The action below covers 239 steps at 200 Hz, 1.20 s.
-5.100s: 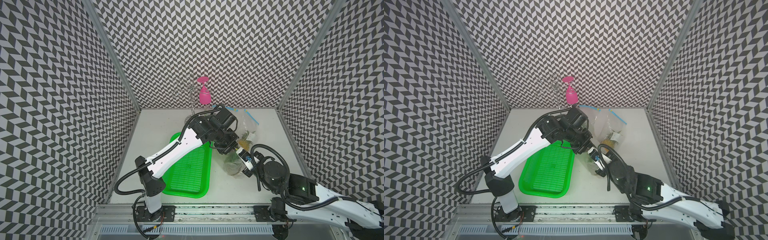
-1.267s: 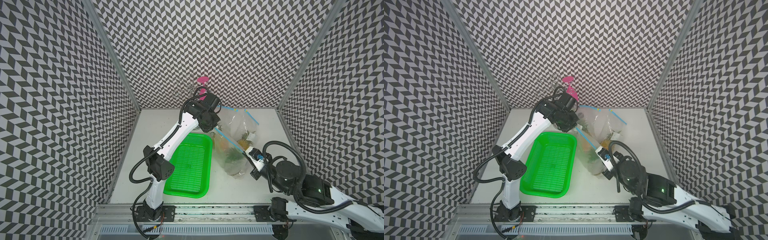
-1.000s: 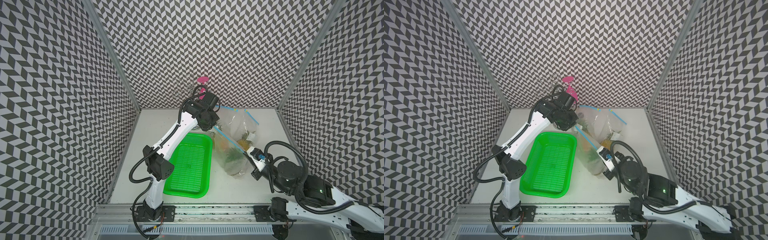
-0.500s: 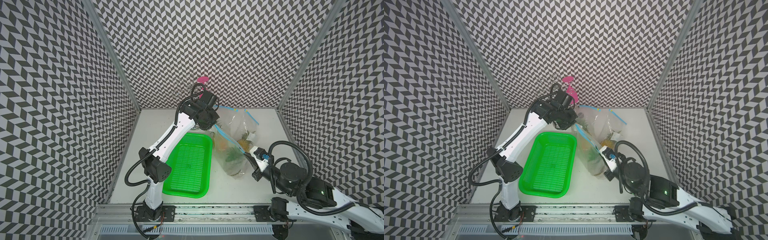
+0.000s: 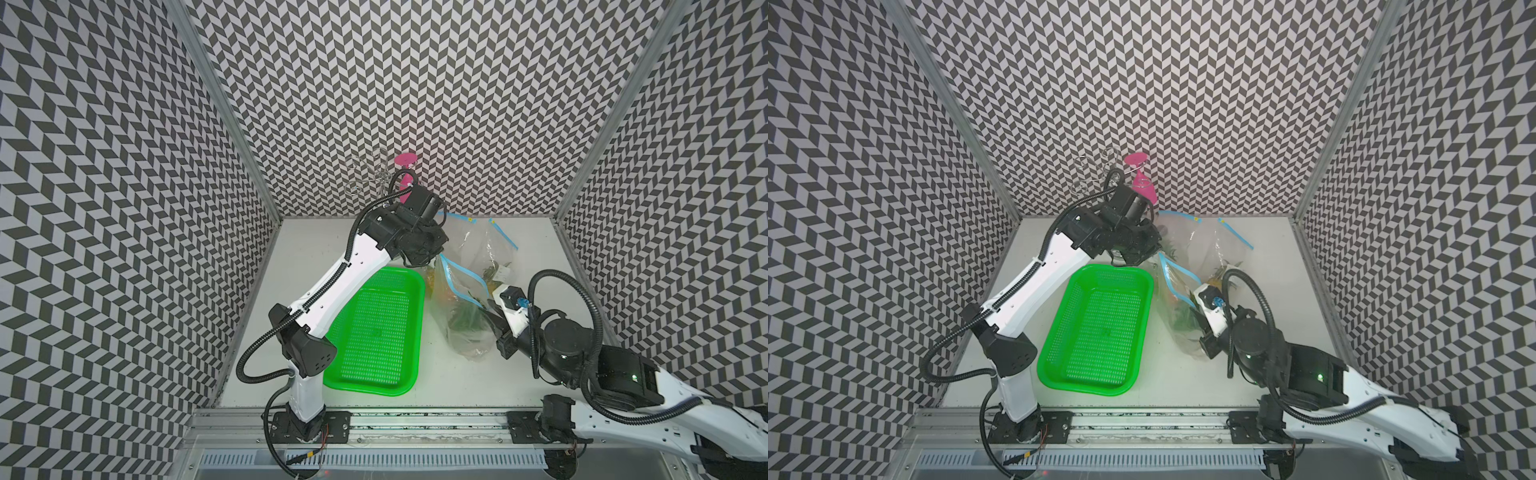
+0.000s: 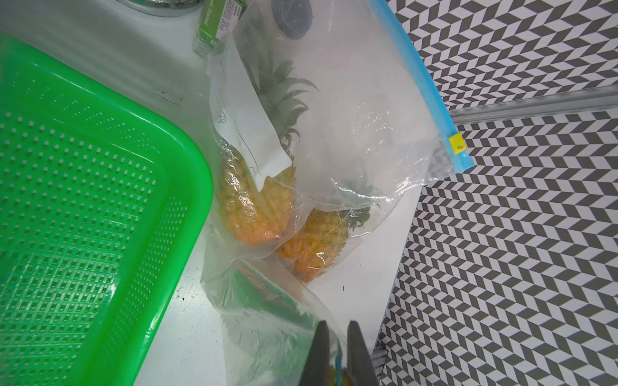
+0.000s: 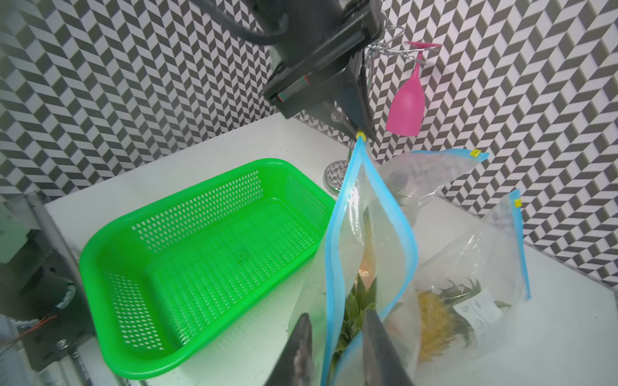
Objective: Open the zip-top bag and take out the pineapple
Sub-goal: Open the zipper of the food storage bag at the center of the board.
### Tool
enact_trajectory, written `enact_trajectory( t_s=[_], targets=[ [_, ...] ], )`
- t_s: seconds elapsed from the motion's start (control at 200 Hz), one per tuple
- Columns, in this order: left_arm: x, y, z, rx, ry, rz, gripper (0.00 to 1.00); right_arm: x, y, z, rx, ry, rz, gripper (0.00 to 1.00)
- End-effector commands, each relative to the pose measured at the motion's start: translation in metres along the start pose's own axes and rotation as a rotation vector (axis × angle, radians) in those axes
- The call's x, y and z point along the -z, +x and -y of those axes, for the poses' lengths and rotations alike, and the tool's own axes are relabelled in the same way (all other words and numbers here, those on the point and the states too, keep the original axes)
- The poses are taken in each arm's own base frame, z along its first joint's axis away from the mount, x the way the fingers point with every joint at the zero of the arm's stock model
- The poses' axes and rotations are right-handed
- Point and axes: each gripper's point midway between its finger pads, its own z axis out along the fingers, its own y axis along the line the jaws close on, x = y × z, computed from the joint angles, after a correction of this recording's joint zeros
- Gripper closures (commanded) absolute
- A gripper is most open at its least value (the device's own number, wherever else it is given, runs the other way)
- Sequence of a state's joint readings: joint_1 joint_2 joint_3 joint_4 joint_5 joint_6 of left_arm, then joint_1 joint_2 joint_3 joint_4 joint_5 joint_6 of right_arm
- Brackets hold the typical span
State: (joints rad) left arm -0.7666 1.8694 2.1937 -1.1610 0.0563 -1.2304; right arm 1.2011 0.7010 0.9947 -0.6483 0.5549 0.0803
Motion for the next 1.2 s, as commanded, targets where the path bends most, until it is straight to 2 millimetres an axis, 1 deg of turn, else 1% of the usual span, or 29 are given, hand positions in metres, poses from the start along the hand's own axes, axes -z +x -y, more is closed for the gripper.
enact_trajectory(
  t_s=[0.0,0.04,0.1,0.15,0.205,0.275,0.325,0.381,0.426,0.516,0.566,0.676,0.801,0.906,1.001,1.086,1.192],
  targets=[
    [0.016,0.008,0.009,-0.001,0.047,-0.002,1.00,0.013,-0.030,-0.002,-0.190,-0.041,0.009,0.66],
    [0.017,0.009,0.010,-0.002,0.055,-0.003,1.00,0.012,-0.033,-0.013,-0.207,-0.091,-0.015,0.69],
    [0.019,0.010,0.011,-0.002,0.059,-0.003,1.00,0.006,-0.031,-0.025,-0.242,-0.131,-0.061,0.81],
    [0.021,0.011,0.012,-0.003,0.063,-0.003,1.00,0.001,-0.027,-0.028,-0.268,-0.117,-0.099,0.90],
    [0.024,0.010,0.013,-0.002,0.069,-0.001,1.00,-0.004,-0.029,-0.027,-0.282,-0.093,-0.111,1.00],
    [0.026,0.011,0.013,-0.005,0.071,-0.002,1.00,-0.009,-0.033,-0.022,-0.290,-0.055,-0.113,1.00],
    [0.026,0.013,0.014,-0.008,0.075,-0.003,1.00,-0.017,-0.031,-0.019,-0.288,-0.049,-0.133,1.00],
    [0.027,0.015,0.015,-0.010,0.079,-0.009,1.00,-0.029,-0.023,-0.013,-0.303,-0.050,-0.178,1.00],
    [0.027,0.017,0.016,-0.012,0.082,-0.013,1.00,-0.038,-0.015,-0.002,-0.332,-0.040,-0.204,1.00],
    [0.026,0.020,0.017,-0.015,0.082,-0.019,1.00,-0.047,-0.005,0.013,-0.360,-0.021,-0.227,1.00],
    [0.026,0.022,0.017,-0.018,0.082,-0.023,1.00,-0.052,-0.001,0.017,-0.359,-0.014,-0.246,1.00],
    [0.027,0.026,0.018,-0.022,0.084,-0.032,1.00,-0.062,0.010,0.016,-0.354,-0.029,-0.315,1.00],
    [0.027,0.031,0.020,-0.027,0.091,-0.043,1.00,-0.062,0.023,0.013,-0.361,-0.031,-0.363,1.00],
    [0.027,0.036,0.023,-0.029,0.097,-0.053,1.00,-0.058,0.027,0.011,-0.367,-0.042,-0.385,1.00],
    [0.026,0.041,0.025,-0.028,0.108,-0.072,1.00,-0.057,0.037,0.009,-0.407,-0.037,-0.420,1.00],
    [0.029,0.046,0.028,-0.031,0.119,-0.083,1.00,-0.059,0.049,0.021,-0.453,0.055,-0.438,1.00],
    [0.035,0.051,0.029,-0.039,0.125,-0.091,1.00,-0.063,0.058,0.040,-0.494,0.162,-0.450,1.00]
  ],
)
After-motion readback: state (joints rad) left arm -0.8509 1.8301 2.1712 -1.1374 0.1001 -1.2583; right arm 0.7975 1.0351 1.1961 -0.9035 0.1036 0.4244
